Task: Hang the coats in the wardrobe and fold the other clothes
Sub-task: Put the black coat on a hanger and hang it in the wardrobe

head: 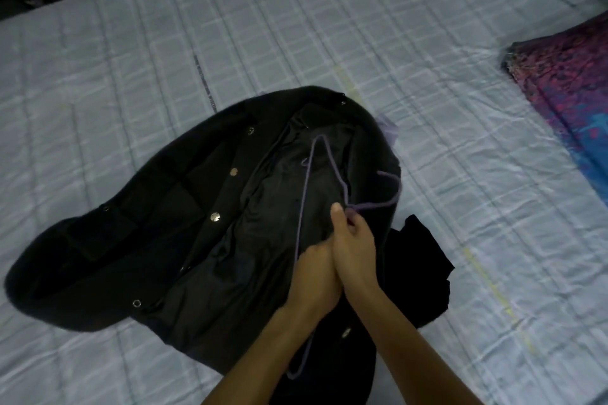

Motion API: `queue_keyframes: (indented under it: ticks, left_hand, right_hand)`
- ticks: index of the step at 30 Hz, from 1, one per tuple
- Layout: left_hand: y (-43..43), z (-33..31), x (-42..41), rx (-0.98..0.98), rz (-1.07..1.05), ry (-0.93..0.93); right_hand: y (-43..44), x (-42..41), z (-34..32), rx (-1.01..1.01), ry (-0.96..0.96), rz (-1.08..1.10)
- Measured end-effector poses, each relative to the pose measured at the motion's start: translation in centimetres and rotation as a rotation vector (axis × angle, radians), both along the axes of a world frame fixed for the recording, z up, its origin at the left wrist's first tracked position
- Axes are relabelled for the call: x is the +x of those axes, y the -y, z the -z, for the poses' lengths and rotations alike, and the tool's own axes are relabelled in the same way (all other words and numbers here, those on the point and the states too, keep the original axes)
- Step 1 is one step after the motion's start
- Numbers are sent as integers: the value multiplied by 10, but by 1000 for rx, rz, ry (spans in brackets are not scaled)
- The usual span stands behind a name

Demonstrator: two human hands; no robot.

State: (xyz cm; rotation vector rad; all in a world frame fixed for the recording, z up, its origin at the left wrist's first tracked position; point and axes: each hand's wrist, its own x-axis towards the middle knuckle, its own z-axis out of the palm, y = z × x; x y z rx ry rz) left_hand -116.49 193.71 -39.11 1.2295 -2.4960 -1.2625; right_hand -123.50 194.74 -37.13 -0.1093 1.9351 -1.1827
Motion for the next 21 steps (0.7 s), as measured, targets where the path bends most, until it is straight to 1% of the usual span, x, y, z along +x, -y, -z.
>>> queue_keyframes:
  ticks: [2,4,6,7,9,10,12,14,16,21]
  left_hand:
    - [-6,-2,-1,-9,60,-32]
    - [-4,-5,2,-32,143,-95]
    - [11,-1,7,-58,198,-79]
    - [23,3,10,-64,165,-73]
    - [59,11,13,-66,10,-95]
    - [81,17,14,-83,-64,-77]
    - [125,30,14,-131,-158,40]
    - [166,47,13,-153,-240,157]
    - [197,62,9,-160,-306,226]
    - [248,113,-8,-162,-350,393]
  right_hand:
    - [-3,-16,6,17,-45,83]
    - [-5,-30,9,-9,16,146]
    - [-6,-42,11,-34,66,194]
    - [-7,-47,11,-41,66,212]
    - [-5,-52,9,-43,46,212]
    - [-4,-53,7,-39,32,200]
    - [0,-51,6,-47,-38,158]
    - [5,-46,9,-61,-150,93]
    - [12,-42,15,-82,-227,42]
    - [30,-34,38,-95,-359,-52]
